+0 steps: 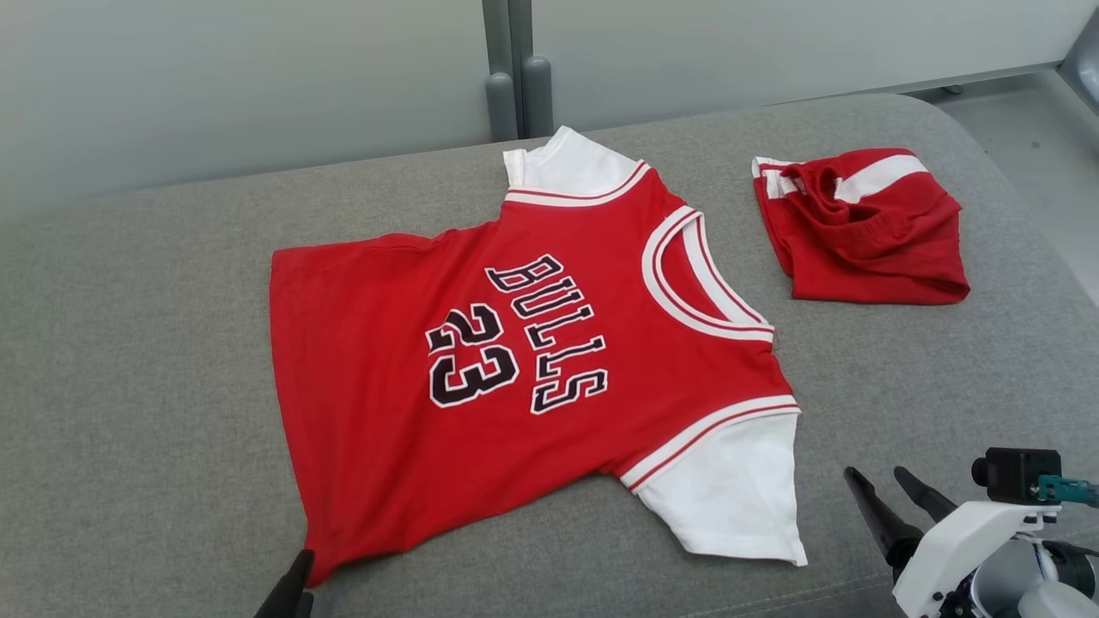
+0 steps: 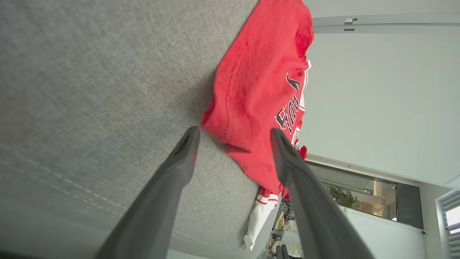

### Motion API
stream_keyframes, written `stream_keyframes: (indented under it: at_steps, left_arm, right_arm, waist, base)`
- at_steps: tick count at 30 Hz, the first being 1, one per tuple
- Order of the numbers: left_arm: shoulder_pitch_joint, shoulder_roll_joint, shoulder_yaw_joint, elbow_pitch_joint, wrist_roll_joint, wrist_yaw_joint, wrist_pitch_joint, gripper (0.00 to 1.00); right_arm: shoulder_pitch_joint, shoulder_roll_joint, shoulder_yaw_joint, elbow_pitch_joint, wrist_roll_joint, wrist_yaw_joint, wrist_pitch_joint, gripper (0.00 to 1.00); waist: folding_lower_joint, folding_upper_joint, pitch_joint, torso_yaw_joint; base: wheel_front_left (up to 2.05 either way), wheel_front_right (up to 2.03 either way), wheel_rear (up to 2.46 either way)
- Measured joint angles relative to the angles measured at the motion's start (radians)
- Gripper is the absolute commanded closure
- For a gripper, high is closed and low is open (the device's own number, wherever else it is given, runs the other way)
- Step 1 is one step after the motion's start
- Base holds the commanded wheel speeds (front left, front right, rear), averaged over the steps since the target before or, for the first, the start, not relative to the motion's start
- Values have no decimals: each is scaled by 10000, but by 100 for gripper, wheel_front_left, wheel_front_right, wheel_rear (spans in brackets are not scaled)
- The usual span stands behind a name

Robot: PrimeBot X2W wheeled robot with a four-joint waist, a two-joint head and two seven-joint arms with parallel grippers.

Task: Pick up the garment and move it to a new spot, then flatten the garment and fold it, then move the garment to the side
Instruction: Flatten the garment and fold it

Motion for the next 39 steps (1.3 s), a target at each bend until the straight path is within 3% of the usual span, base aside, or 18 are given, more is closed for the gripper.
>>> stream_keyframes:
  at_steps: [13,17,21,26,35,39]
  left_arm:
    - [-399,8,-240,391,-1039,123,-157,0]
    - [-546,8,-238,686,-1331,161,-414,8]
    - [-819,8,-259,945,-1582,171,-562,24]
    - [-1066,8,-355,1283,-1732,174,-821,100]
    - [-1313,4,-316,1396,-1521,174,-1375,100]
    - [-1499,19,-249,1124,-951,153,-1728,100]
  right_arm:
    - [-7,17,10,12,0,0,0,0]
    - [-57,40,35,13,0,2,0,0]
    - [-151,58,65,25,-13,2,0,0]
    - [-163,73,98,50,-13,4,0,0]
    - [-164,77,107,107,-13,48,0,0]
    - [-154,230,303,109,54,274,46,0]
  waist:
    - [0,0,94,-121]
    - [0,0,103,-140]
    - [0,0,101,-161]
    - [1,0,87,-208]
    - [0,0,47,-263]
    - [0,0,21,-230]
  base:
    - [0,0,0]
    - [0,0,0]
    - [0,0,0]
    - [0,0,0]
    - [0,0,0]
    - [0,0,0]
